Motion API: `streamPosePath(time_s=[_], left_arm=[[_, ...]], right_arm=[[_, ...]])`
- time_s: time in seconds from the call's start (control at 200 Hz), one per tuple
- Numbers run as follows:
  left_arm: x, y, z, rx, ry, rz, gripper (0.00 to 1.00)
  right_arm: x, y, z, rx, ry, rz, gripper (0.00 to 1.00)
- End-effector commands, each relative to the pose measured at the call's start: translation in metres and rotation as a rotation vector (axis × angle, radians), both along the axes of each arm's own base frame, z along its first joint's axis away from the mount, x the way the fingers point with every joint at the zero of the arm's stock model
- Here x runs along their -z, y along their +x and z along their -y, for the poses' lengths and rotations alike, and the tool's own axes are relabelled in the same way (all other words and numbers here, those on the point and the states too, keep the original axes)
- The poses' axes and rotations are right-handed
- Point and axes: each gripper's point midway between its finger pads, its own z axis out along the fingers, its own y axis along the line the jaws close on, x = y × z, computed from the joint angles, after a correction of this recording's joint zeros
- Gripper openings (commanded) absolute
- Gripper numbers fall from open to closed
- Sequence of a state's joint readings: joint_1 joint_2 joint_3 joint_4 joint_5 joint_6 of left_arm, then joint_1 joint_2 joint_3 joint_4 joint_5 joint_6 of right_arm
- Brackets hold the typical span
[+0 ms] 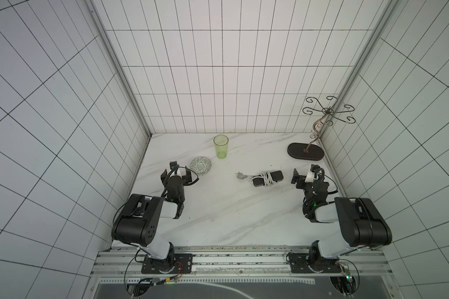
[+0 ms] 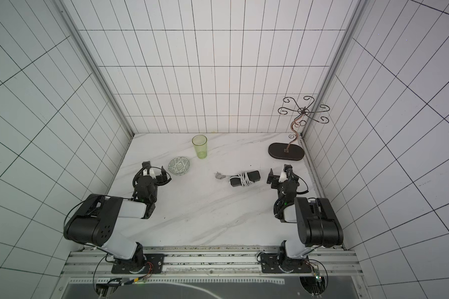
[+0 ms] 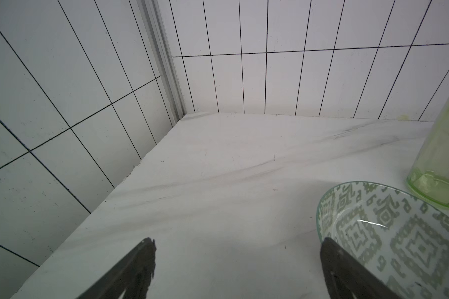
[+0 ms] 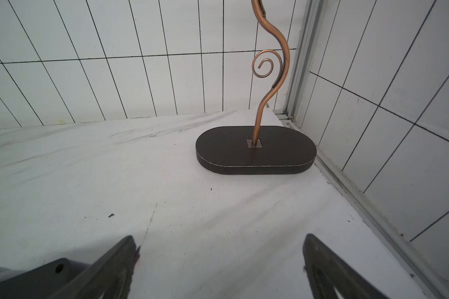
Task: Unwrap the cord wrapped around the power strip
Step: Pick up the power strip from the center of the board.
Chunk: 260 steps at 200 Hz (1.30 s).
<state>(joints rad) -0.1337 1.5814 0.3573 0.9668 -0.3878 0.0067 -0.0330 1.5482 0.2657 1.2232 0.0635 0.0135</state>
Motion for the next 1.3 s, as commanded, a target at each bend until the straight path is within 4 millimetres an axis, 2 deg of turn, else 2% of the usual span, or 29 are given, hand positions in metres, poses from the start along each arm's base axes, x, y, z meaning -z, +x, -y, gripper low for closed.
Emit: streamPosePath(time_s=[0.0, 0.7, 0.88, 0.999, 1.094, 1.199, 1.294], left_arm=[[-0.009, 0.002, 0.001, 0.004, -0.018, 0.029, 0.98], [-0.009, 0.001, 0.000, 0.003, -0.018, 0.032, 0.98], [-0.034, -0.002, 0.007, 0.043, 0.004, 0.079, 0.97], [-0.053, -0.006, 0.008, 0.040, 0.011, 0.066, 0.98], [-0.064, -0.008, 0.016, 0.086, 0.011, 0.034, 0.97], [-0.072, -0.011, 0.036, 0.213, 0.018, 0.004, 0.97], [-0.078, -0.017, 0.054, 0.292, -0.005, 0.000, 0.97]], right_arm=[[-0.004, 0.000, 0.000, -0.008, -0.014, 0.017, 0.99], [-0.004, -0.001, 0.000, -0.018, -0.011, 0.016, 0.99], [-0.024, 0.002, 0.000, -0.014, -0.009, -0.020, 0.99], [-0.030, 0.003, 0.008, 0.047, 0.066, -0.119, 0.99], [-0.030, 0.002, 0.017, 0.132, 0.204, -0.205, 0.99], [-0.024, 0.007, -0.006, 0.066, 0.388, -0.344, 0.99], [-0.017, 0.007, -0.032, 0.029, 0.628, -0.461, 0.98]])
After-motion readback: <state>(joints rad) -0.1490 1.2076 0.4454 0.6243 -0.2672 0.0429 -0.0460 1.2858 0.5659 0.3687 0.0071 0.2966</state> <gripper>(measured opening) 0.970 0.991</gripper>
